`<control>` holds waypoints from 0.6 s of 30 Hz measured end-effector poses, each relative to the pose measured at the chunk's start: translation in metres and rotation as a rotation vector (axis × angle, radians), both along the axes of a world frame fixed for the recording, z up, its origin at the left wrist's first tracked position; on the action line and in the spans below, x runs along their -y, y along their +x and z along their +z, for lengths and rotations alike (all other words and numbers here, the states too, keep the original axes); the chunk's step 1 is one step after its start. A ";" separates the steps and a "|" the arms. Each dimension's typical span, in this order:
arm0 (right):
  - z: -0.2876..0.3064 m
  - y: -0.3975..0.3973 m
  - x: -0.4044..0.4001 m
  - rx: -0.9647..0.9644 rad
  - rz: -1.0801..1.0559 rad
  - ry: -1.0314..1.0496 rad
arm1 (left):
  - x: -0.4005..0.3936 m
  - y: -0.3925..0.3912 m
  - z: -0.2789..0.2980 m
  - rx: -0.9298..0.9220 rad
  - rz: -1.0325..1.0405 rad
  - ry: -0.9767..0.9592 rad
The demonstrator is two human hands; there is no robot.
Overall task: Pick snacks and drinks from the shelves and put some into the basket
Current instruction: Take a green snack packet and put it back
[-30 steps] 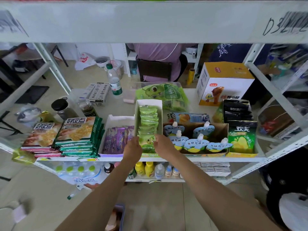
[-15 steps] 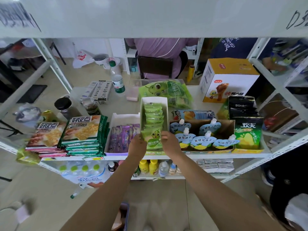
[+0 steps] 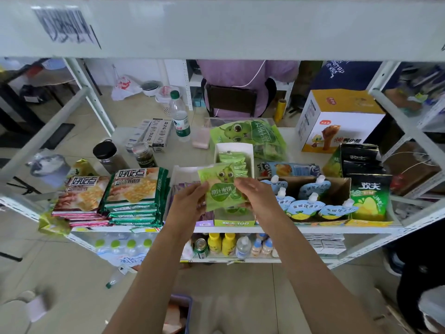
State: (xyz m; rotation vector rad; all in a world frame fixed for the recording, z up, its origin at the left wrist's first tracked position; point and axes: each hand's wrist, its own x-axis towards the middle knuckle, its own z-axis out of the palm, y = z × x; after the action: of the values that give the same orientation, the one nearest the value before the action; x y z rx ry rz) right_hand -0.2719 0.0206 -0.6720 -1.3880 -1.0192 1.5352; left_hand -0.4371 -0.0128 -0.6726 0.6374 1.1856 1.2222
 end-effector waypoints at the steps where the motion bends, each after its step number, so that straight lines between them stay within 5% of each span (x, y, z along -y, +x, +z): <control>1: 0.003 -0.001 0.003 -0.060 0.002 -0.027 | 0.004 -0.001 0.005 0.010 -0.004 0.012; 18: 0.019 -0.024 0.022 -0.283 -0.055 0.065 | 0.033 -0.023 0.025 -0.033 -0.024 0.223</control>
State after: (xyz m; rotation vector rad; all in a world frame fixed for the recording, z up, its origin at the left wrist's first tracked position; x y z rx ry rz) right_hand -0.2957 -0.0019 -0.6527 -1.1065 -0.8421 1.5901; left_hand -0.4605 -0.0461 -0.6475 0.8381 1.0740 1.3391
